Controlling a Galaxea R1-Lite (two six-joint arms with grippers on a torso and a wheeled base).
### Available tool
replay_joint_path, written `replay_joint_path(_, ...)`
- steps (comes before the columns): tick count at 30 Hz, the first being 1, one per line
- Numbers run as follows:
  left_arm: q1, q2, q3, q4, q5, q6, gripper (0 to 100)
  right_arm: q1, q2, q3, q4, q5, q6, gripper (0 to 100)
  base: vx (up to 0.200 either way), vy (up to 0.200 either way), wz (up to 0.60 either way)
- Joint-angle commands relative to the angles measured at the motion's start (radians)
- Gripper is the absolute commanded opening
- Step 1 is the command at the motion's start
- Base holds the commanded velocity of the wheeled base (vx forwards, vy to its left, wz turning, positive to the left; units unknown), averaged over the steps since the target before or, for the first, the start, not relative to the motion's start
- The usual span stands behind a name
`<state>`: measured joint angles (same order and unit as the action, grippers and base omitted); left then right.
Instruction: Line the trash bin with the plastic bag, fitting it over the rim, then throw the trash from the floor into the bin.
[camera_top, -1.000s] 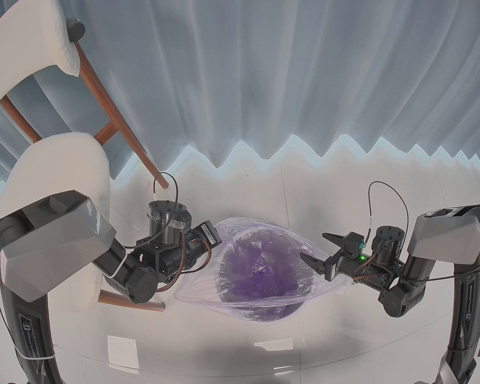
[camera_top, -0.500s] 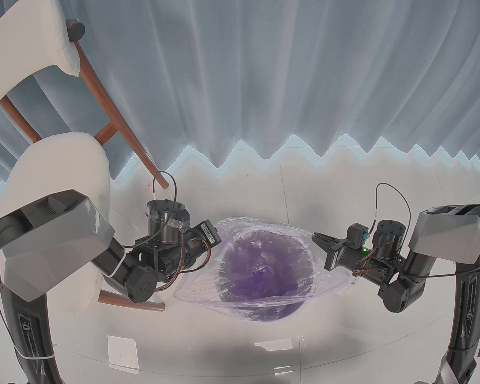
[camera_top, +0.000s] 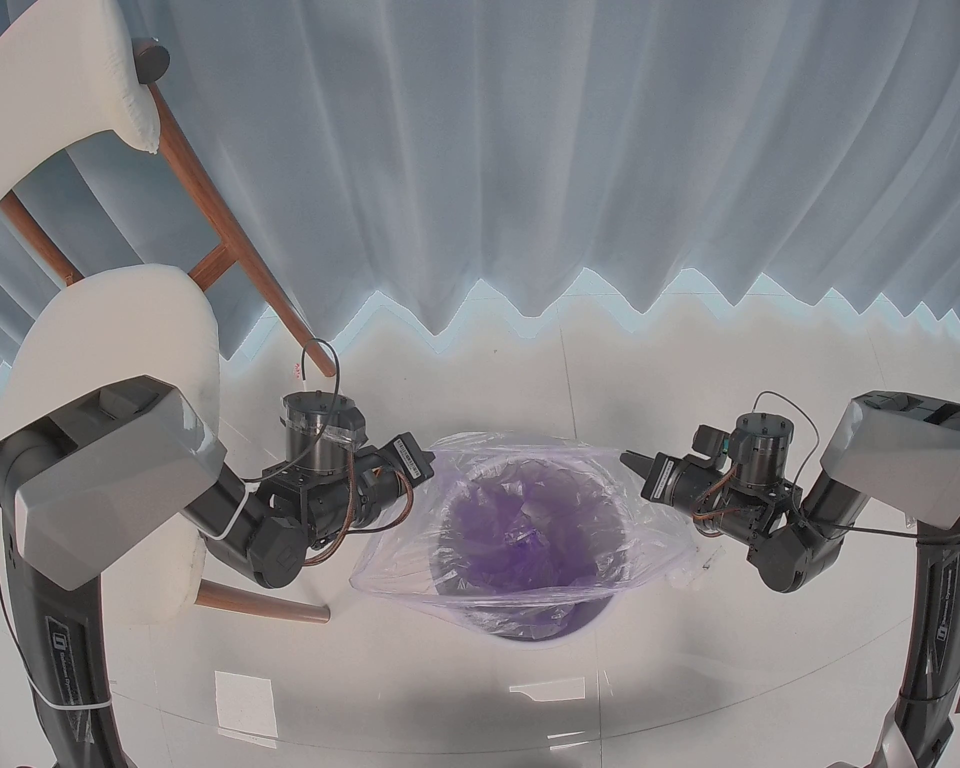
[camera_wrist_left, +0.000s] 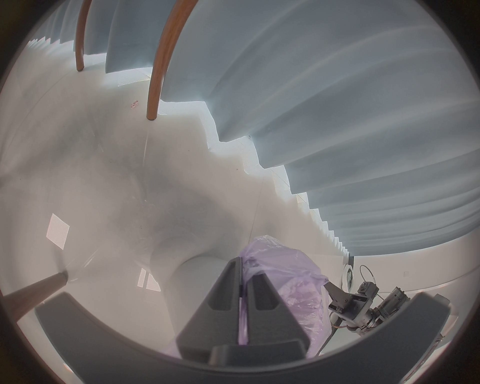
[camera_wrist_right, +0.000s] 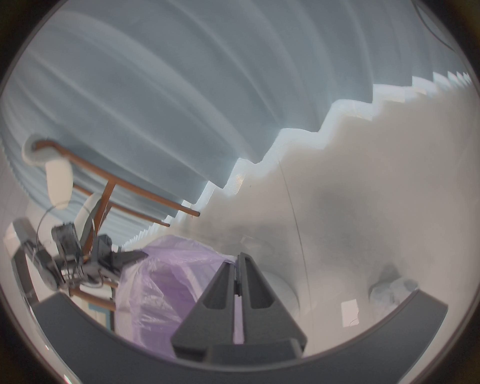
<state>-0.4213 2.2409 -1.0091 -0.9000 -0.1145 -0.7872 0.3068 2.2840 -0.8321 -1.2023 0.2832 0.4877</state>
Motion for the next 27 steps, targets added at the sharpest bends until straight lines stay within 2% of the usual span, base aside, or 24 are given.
replay_joint_path(1,0.021,0.057,-0.035,0.010,-0.007,-0.027,0,0.006,-0.006,-0.076,0.084,-0.018,0.115,0,0.000,0.000,0.00)
replay_joint_path(4,0.019,0.063,-0.034,0.010,-0.007,-0.050,0,0.006,-0.006,-0.090,0.125,-0.024,0.161,0,0.000,0.000,0.00)
replay_joint_path(6,0.019,0.063,-0.034,0.010,-0.007,-0.050,0,0.006,-0.006,-0.090,0.125,-0.024,0.161,0,0.000,0.000,0.00)
replay_joint_path(7,0.016,0.062,-0.037,0.033,-0.007,-0.093,0,0.006,0.000,-0.088,0.148,-0.045,0.203,0,0.000,0.000,0.00)
replay_joint_path(10,0.012,0.057,-0.052,0.070,-0.008,-0.125,0,0.006,0.003,-0.079,0.158,-0.053,0.229,0,0.000,0.000,0.00)
replay_joint_path(16,0.010,0.066,-0.045,0.082,0.002,-0.127,0,0.008,0.011,-0.050,0.162,-0.056,0.230,0,0.000,0.000,0.00)
replay_joint_path(22,0.015,0.086,-0.032,0.089,0.016,-0.129,0,0.017,0.052,-0.027,0.147,-0.118,0.221,0,0.000,0.000,0.00)
replay_joint_path(27,0.015,0.089,-0.029,0.078,0.055,-0.129,0,0.020,0.051,-0.025,0.147,-0.127,0.220,0,0.000,0.000,0.00)
